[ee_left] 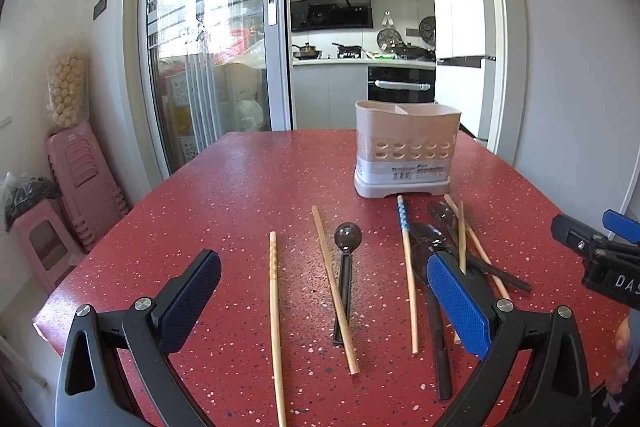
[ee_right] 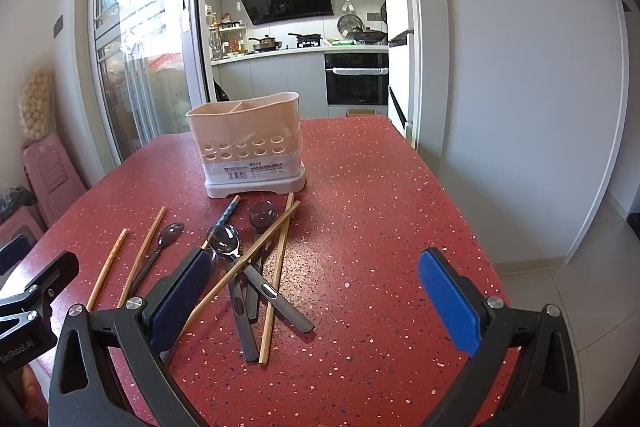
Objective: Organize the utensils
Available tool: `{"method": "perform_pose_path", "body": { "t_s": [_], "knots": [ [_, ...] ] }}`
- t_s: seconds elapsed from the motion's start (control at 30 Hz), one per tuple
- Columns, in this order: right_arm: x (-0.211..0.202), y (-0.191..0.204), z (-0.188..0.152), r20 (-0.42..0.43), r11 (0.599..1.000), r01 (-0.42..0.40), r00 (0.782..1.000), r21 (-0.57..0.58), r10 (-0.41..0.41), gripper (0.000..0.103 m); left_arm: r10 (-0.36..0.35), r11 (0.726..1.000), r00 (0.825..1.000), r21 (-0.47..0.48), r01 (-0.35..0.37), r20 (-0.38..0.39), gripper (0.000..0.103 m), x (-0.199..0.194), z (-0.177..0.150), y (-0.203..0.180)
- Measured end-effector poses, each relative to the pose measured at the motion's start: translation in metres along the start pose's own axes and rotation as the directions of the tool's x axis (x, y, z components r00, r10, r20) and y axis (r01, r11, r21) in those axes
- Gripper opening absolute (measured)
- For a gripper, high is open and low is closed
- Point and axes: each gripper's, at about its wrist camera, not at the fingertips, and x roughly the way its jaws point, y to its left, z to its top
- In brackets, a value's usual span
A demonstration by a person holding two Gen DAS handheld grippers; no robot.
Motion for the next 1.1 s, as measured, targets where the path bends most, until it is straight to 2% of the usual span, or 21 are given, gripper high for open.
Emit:
{"method": "perform_pose_path", "body": {
  "t_s": [0.1,0.3,0.43,0.53,0.67,0.73,0.77,0.83,0.9,0.93,1.0,1.1],
  "knots": [
    [0.005,-0.004,0.002,-0.024,1.000,0.009,1.000,0.006,-0.008,0.103,0.004,1.000,0.998,-0.004,-0.004,-0.063,0.103,0.011,-0.001,0.006],
    [0.024,-0.017,0.011,-0.108,0.998,0.062,0.992,-0.006,-0.062,0.103,0.004,1.000,0.983,-0.023,-0.008,-0.183,0.103,0.034,-0.003,0.026],
    [0.044,-0.028,0.020,-0.197,0.999,0.033,0.980,0.003,-0.032,0.103,0.004,1.000,0.964,-0.024,-0.011,-0.265,0.103,0.057,0.000,0.041],
    [0.067,-0.033,0.029,-0.289,0.999,-0.007,0.957,0.039,0.018,0.103,0.018,0.999,0.939,-0.031,-0.031,-0.343,0.103,0.080,0.000,0.051],
    [0.099,-0.033,0.037,-0.402,0.993,-0.057,0.911,0.100,0.093,0.095,0.022,0.998,0.906,-0.046,-0.046,-0.424,0.103,0.102,0.001,0.060],
    [0.112,-0.031,0.039,-0.446,0.986,-0.082,0.884,0.143,0.138,0.081,0.006,0.997,0.897,-0.065,-0.039,-0.441,0.103,0.110,0.003,0.065],
    [0.120,-0.029,0.041,-0.465,0.980,-0.100,0.869,0.170,0.169,0.077,0.000,0.997,0.894,-0.073,-0.037,-0.449,0.103,0.113,0.004,0.068],
    [0.131,-0.026,0.044,-0.489,0.965,-0.132,0.841,0.228,0.231,0.065,-0.008,0.995,0.886,-0.089,-0.037,-0.463,0.103,0.120,0.005,0.072],
    [0.145,-0.022,0.046,-0.516,0.941,-0.164,0.801,0.297,0.302,0.057,-0.010,0.995,0.875,-0.095,-0.041,-0.484,0.103,0.127,0.006,0.074],
    [0.153,-0.019,0.045,-0.530,0.923,-0.181,0.774,0.340,0.347,0.051,-0.016,0.994,0.869,-0.100,-0.039,-0.494,0.103,0.129,0.006,0.075],
    [0.165,-0.014,0.045,-0.548,0.905,-0.189,0.742,0.381,0.386,0.047,-0.033,0.993,0.862,-0.114,-0.029,-0.507,0.103,0.133,0.007,0.076],
    [0.178,-0.005,0.044,-0.569,0.891,-0.192,0.709,0.411,0.416,0.039,-0.045,0.993,0.846,-0.118,-0.021,-0.531,0.103,0.138,0.006,0.075]
  ]
}}
